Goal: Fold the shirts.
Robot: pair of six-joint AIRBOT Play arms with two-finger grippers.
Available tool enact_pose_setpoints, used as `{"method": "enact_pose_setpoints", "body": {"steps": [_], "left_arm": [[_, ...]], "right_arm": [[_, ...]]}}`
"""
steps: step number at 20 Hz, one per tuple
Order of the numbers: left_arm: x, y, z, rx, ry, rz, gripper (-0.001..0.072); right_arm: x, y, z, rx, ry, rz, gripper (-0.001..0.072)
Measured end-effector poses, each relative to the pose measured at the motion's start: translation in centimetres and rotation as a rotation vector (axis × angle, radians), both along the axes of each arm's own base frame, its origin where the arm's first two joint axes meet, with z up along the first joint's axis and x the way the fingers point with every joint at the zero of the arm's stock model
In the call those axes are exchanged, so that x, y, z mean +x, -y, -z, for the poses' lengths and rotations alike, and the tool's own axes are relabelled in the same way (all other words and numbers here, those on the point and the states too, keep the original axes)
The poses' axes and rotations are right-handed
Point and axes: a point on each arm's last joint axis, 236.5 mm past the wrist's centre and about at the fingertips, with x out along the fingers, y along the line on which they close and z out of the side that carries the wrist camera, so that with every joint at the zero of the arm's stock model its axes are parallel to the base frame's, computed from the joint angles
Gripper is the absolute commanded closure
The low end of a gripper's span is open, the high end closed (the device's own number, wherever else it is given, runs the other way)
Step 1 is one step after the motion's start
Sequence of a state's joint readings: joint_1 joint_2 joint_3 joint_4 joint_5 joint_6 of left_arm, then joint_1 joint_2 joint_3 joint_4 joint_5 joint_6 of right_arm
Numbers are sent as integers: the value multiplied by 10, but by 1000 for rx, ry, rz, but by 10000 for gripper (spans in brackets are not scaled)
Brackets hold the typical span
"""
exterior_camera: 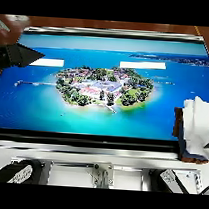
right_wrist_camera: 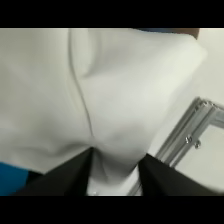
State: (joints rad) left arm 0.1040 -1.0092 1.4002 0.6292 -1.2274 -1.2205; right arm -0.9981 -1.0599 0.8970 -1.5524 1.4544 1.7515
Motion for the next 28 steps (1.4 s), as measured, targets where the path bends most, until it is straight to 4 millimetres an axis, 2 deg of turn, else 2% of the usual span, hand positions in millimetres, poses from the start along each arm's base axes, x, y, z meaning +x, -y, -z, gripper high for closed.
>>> {"method": "enact_pose_setpoints", "body": {"steps": [2, 3, 5, 6, 8, 9, 10, 12, 13, 14, 15, 17, 20, 22, 24, 28], "left_arm": [[2, -1, 0, -3, -1, -6, 669], [5, -1, 2, -2, -3, -11, 669], [11, -3, 10, 14, -10, -9, 669], [17, -5, 19, 32, -21, -11, 670], [29, -7, 46, 106, -59, -11, 671], [35, -8, 65, 167, -85, -15, 671], [40, -11, 89, 248, -130, -29, 671], [47, -19, 138, 425, -225, -62, 666], [50, -21, 156, 495, -261, -74, 545], [51, -20, 175, 557, -296, -77, 202], [52, -18, 188, 596, -322, -76, 39], [50, -9, 210, 634, -376, -63, 50], [45, -8, 230, 673, -442, -56, 50], [41, -12, 236, 689, -469, -56, 50], [39, -14, 239, 700, -488, -55, 50], [37, -16, 243, 708, -505, -53, 50]], "right_arm": [[-4, 8, 2, -37, -15, -24, 122], [-9, 15, -3, -65, -35, -48, 123], [-2, 43, -30, -174, -18, -76, 123], [10, 59, -50, -247, 26, -87, 123], [55, 88, -104, -420, 178, -144, 123], [83, 93, -132, -495, 269, -193, 122], [112, 89, -157, -547, 355, -254, 122], [172, 55, -194, -602, 500, -416, 122], [196, 30, -199, -587, 542, -501, 122], [217, 2, -197, -556, 565, -587, 122], [235, -29, -187, -506, 566, -676, 122], [254, -82, -153, -376, 508, -819, 122], [250, -140, -103, -204, 348, -983, 122], [242, -159, -85, -150, 261, -1055, 122], [236, -171, -77, -118, 216, -1095, 122], [229, -180, -70, -87, 176, -1128, 122]]}}
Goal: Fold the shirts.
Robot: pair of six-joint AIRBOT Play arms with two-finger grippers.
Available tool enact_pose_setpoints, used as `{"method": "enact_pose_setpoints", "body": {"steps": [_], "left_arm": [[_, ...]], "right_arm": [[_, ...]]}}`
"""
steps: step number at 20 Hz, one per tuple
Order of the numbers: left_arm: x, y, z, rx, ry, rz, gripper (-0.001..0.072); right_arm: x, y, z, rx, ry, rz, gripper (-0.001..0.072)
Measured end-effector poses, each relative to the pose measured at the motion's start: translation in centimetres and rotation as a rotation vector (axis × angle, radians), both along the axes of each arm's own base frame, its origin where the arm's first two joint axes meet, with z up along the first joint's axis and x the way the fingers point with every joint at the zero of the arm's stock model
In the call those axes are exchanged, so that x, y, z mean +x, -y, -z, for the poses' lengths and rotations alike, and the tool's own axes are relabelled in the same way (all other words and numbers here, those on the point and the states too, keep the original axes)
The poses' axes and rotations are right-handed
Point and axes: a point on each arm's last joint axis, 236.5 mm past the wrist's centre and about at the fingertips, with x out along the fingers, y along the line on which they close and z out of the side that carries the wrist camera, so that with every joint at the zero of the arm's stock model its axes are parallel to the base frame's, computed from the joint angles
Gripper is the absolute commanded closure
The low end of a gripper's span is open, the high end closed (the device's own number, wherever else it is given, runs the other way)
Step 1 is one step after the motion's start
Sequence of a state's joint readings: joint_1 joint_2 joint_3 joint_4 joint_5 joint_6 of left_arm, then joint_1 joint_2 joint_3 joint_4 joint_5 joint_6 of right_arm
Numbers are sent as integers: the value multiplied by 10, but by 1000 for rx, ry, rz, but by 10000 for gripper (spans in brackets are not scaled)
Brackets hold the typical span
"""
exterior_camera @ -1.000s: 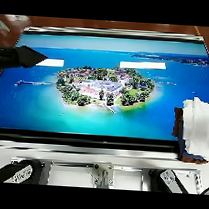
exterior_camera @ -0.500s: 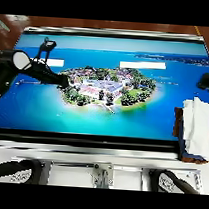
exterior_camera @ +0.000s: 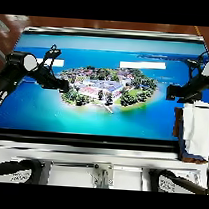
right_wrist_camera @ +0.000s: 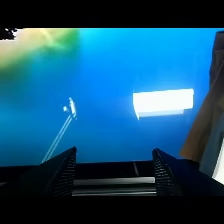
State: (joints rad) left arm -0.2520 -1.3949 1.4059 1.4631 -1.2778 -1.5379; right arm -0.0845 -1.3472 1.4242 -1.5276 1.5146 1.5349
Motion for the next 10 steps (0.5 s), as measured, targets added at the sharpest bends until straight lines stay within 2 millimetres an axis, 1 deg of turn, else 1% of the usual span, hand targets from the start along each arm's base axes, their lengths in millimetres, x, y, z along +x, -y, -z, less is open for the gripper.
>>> {"method": "enact_pose_setpoints", "body": {"steps": [10], "left_arm": [[-1, -1, 1, 5, -6, 0, 50]], "right_arm": [[-4, -4, 2, 1, -22, -13, 122]]}}
